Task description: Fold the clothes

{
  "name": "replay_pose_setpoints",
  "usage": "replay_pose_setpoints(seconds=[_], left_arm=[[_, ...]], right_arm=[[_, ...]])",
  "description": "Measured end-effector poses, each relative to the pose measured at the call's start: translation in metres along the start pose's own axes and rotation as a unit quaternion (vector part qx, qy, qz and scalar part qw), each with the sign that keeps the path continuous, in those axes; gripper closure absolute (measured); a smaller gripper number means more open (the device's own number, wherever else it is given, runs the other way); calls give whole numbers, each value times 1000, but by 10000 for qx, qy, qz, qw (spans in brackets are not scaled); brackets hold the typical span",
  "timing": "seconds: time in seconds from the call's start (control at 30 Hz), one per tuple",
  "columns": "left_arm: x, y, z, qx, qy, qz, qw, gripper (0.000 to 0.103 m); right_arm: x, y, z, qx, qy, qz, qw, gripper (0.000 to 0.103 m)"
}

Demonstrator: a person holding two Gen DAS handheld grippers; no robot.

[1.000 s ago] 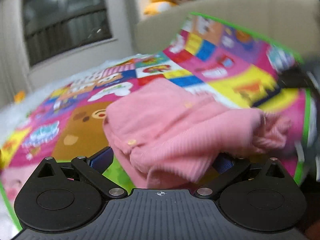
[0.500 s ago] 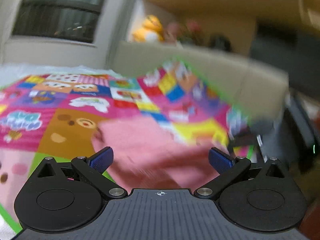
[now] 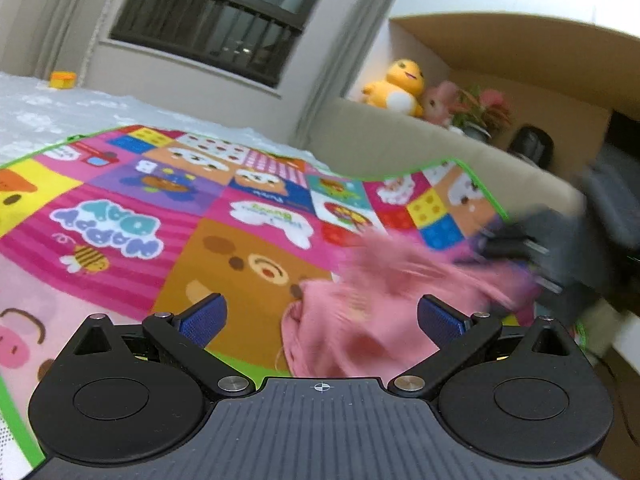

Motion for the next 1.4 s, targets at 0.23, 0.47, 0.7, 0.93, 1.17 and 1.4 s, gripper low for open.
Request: replay_pose_setpoints(seconds=[0.23,0.47,0.7,0.93,1.17,1.4], left_arm=[[10,-30,27,409,318,802,9954,0],[-13,-29,100,-322,547,1673,9839,0],[-27,31,172,-1795,996,2098,9559,0],[-34,3,161,-477,957,1886,9762,0],[-43,-25,143,849,901,1639,9787,0],[-39,-21,172,1489,1239,1141,9744,0]], right_arm=[[-1,-48,38,173,-235,885,9956,13],[27,-95,1,819,-541,1888,9771,4],[96,-102,51,1198,-105,2822,9518,4],[104,-97,-36,447,-1081,4428,8890,0],[133,-9,-47,-1539,-904,5567,8113,15],[108,11,3,-2269,-946,6214,7439,39]])
Point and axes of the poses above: each gripper's, at about its wrist camera, not at the fingertips, and z roughly the way its jaws point, y to its left, x to its underside, the point moved 9 cm from there along z, roughly the way its jaws point, and after that the axes turned 10 degrees about z, right-handed, at the moved point
